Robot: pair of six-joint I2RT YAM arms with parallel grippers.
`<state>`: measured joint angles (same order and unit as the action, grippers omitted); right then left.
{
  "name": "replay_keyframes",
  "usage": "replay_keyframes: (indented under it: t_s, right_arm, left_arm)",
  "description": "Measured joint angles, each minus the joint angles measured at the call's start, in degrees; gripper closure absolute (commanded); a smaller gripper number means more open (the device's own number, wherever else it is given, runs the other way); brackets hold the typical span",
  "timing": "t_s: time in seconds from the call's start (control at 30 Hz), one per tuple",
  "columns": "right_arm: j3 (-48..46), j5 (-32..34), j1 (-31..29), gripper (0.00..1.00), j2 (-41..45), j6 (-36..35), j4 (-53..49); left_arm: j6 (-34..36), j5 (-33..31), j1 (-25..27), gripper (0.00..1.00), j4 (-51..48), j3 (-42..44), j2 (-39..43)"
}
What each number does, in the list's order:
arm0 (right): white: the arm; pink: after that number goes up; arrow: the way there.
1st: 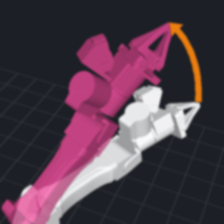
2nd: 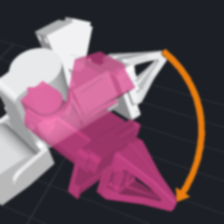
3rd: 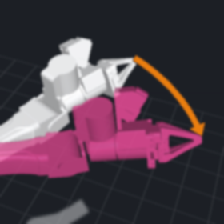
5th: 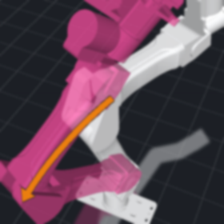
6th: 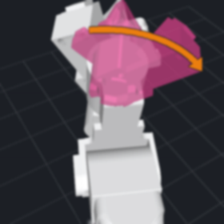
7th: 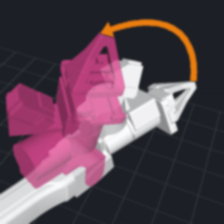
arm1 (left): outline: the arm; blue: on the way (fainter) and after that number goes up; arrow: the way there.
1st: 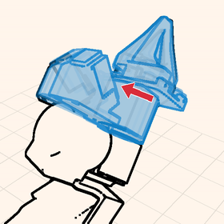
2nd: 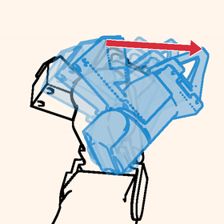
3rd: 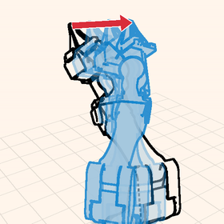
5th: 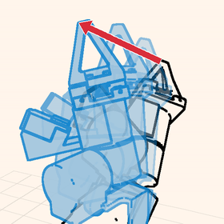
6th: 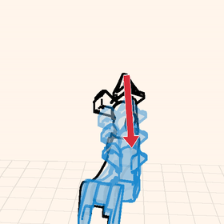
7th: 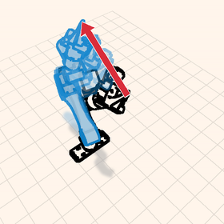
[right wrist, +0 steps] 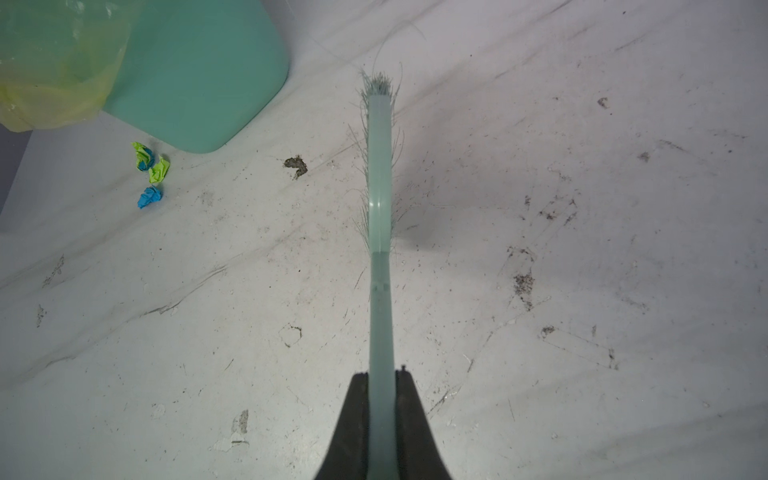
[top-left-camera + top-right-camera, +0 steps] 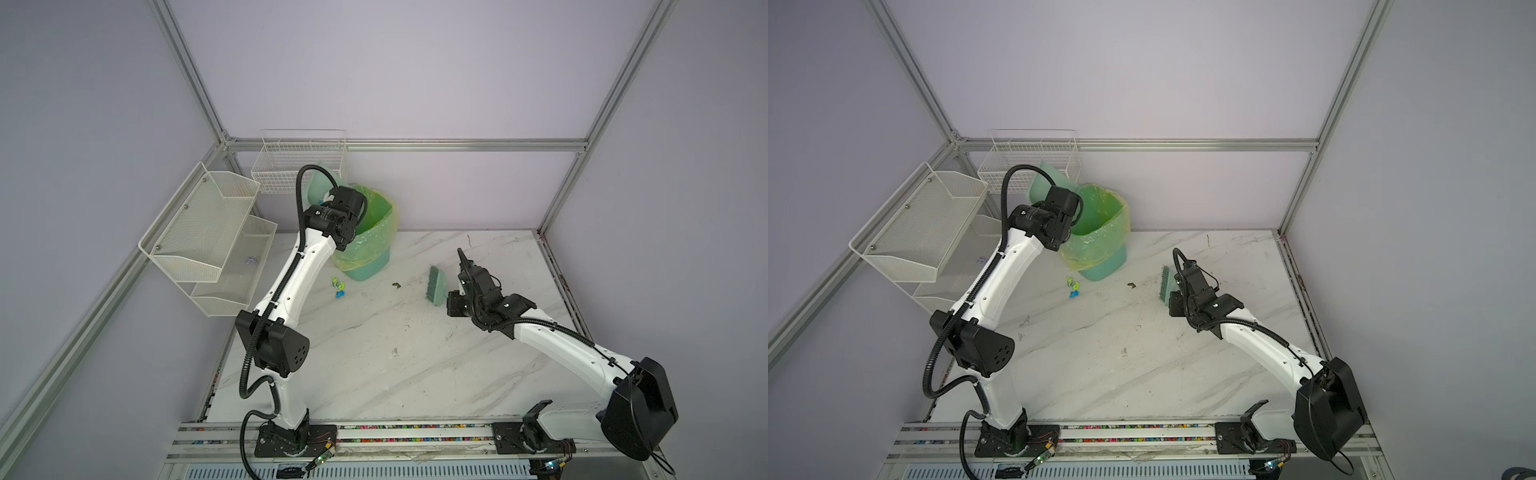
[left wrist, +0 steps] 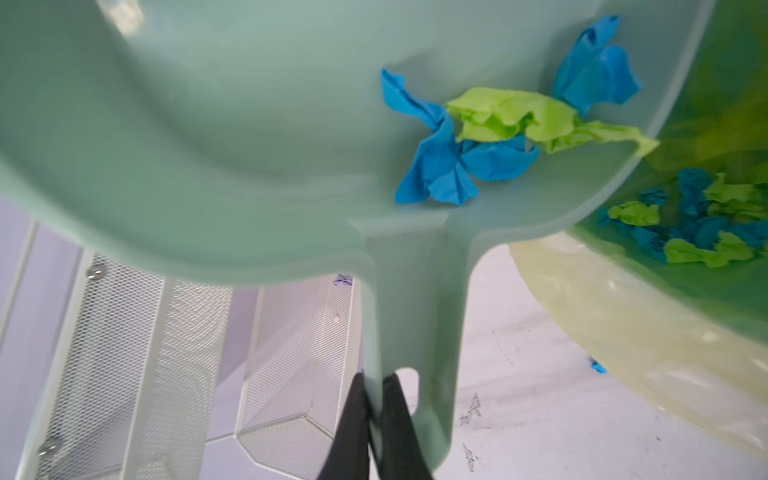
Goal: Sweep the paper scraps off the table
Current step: 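Tip the dustpan over the trash bin with the left gripper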
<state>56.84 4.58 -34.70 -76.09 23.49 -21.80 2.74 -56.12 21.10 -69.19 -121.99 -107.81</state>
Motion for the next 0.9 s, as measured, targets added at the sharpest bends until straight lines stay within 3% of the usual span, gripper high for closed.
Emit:
replay_keyframes:
  t_s: [0.17, 0.5, 0.7, 0.9]
  right_arm:
    - [-0.3, -1.0, 0.0, 1.0, -0.2, -0.1, 1.4]
    - [-1.5, -2.3, 0.0, 1.0, -0.5, -0.4, 3.0]
    - [-1.5, -2.9, 0.0, 1.0, -0.5, -0.9, 3.2]
    - [-1.5, -3.4, 0.0, 1.0, -0.5, -1.1, 3.2]
  left_arm:
    - [7.5, -10.9, 2.3, 1.0, 9.0, 7.5, -0.4]
    - [14.9, -20.0, 3.7, 1.0, 16.9, 9.0, -1.4]
    - [12.6, -18.8, 3.8, 1.0, 15.7, 9.2, -1.4]
    - [0.7, -8.0, 3.7, 1.0, 2.1, 4.9, -1.4]
